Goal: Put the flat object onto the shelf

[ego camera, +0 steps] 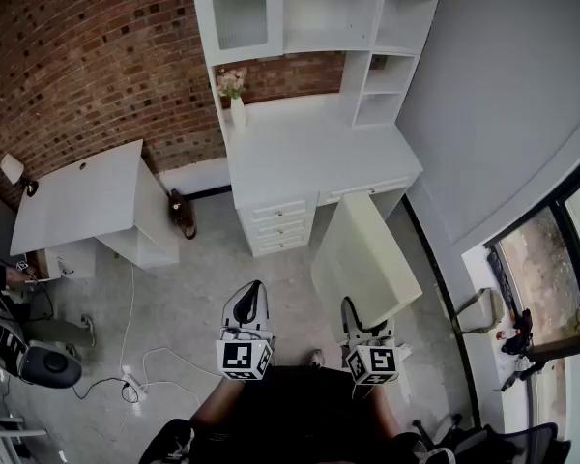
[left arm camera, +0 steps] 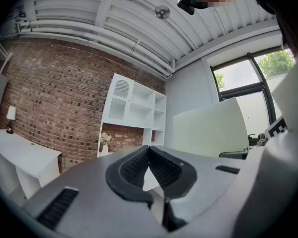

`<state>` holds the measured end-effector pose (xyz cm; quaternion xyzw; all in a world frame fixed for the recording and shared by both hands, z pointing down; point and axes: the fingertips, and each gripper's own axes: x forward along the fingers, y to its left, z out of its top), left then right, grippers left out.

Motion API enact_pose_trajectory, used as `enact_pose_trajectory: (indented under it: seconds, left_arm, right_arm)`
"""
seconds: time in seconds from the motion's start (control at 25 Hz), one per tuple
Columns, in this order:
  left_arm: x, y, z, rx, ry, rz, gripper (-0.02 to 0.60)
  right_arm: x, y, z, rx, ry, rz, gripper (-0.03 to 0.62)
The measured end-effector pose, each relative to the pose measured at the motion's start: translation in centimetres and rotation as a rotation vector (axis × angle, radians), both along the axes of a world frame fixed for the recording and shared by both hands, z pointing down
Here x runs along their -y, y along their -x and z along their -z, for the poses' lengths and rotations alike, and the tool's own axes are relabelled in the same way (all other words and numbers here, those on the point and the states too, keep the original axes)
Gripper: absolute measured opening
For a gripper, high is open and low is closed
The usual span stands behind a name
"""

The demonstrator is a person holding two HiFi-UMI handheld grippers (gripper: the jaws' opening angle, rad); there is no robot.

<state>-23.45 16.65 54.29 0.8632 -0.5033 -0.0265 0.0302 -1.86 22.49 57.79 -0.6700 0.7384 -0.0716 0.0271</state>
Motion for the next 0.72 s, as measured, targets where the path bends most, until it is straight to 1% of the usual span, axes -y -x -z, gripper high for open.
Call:
enact_pose_trajectory:
  seconds: [0.52, 0.72]
  left_arm:
    - [-0.1, -1.3, 0.3, 0.002, -0.004, -0.014, 0.009]
    - [-0.2, -2.6, 0.3, 0.004, 0.000, -0.021, 0.009]
  right_arm:
    - [-0.3, -1.0, 0.3, 0.000, -0.017, 0.000, 0.282]
    - [-0.5, -1.9, 0.4, 0.052, -0.026, 0.008, 0.282]
